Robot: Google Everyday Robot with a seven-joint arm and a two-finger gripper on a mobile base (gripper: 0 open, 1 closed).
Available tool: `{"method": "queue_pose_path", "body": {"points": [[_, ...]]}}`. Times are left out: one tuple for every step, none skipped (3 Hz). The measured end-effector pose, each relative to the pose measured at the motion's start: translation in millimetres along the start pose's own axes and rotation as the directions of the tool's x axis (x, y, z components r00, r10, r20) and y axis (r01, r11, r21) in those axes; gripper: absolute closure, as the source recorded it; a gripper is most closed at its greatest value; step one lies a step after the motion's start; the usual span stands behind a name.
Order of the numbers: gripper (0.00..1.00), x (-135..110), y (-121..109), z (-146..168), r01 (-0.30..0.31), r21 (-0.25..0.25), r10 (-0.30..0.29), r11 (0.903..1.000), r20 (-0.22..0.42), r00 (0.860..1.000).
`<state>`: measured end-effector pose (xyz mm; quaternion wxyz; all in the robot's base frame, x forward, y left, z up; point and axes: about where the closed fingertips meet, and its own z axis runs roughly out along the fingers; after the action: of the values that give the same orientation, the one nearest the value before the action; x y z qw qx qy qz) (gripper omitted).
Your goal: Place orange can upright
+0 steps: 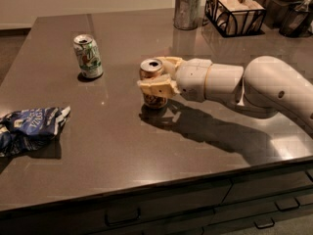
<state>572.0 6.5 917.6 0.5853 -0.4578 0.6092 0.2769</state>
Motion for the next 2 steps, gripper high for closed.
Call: {"method": "queue_pose_path", "body": {"points": [[0.6, 6.5, -2.1, 1.7, -0.014, 0.016, 0.013, 0.9998, 0.042, 0.999], [0.37, 9.7, -0.8, 3.4, -0.017, 0.02, 0.016, 0.9997, 0.056, 0.998]]}}
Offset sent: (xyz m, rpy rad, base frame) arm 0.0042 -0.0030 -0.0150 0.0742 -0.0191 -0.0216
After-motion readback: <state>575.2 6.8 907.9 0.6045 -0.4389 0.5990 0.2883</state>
